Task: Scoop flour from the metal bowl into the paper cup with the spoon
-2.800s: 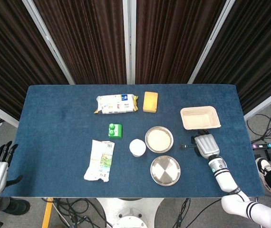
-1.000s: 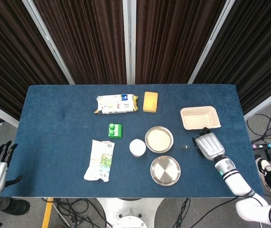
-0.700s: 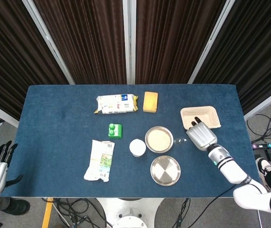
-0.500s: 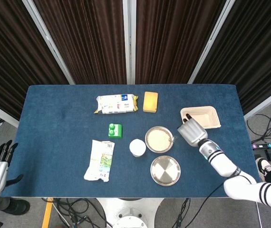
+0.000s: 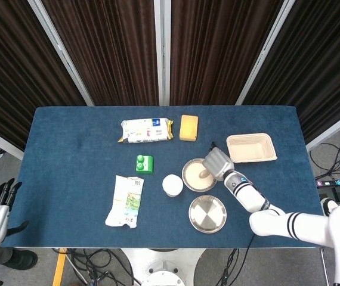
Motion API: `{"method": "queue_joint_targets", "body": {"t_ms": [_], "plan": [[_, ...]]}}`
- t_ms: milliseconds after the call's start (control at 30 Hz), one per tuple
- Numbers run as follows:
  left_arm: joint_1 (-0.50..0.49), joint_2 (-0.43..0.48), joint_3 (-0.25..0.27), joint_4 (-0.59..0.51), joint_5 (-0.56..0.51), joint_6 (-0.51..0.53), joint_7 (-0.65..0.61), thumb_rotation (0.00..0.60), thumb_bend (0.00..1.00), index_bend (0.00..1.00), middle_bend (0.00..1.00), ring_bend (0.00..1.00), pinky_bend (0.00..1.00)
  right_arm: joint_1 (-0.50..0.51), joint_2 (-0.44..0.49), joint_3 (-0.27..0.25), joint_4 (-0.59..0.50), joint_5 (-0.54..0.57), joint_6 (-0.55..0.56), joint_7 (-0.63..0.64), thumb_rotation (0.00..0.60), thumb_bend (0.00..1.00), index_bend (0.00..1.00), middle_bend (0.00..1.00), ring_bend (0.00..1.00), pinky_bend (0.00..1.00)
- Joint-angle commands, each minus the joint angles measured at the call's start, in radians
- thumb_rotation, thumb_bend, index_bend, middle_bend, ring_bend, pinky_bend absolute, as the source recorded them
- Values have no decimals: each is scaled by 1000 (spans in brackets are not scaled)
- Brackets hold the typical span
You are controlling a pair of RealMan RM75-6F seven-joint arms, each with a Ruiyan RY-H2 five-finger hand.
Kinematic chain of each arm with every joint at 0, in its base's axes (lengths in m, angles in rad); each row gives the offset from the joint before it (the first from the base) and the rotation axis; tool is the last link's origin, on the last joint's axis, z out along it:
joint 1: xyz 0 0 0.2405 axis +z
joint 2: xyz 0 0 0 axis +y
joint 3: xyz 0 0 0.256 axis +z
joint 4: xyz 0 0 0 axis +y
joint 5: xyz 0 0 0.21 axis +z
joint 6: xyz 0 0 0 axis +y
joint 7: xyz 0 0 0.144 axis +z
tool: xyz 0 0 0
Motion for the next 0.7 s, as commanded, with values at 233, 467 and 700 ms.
{"method": "queue_joint_targets", "body": {"t_ms": [233, 467, 700], "plan": [[5, -9, 2, 18, -6, -4, -19, 600, 0, 109, 50, 11, 0, 53, -67, -44, 40, 36, 26, -14, 600, 369, 613, 595, 277, 141], [7, -11, 1, 19, -6, -2, -17, 600, 0, 109, 50, 11, 0, 50, -82, -53, 50, 9, 46, 44, 600, 369, 616, 595, 277, 139], [11, -5, 1, 7, -7, 4, -9, 600, 0, 109, 50, 11, 0, -7, -62, -37, 50, -102, 80, 202, 600, 369, 621, 595, 289, 138]]}}
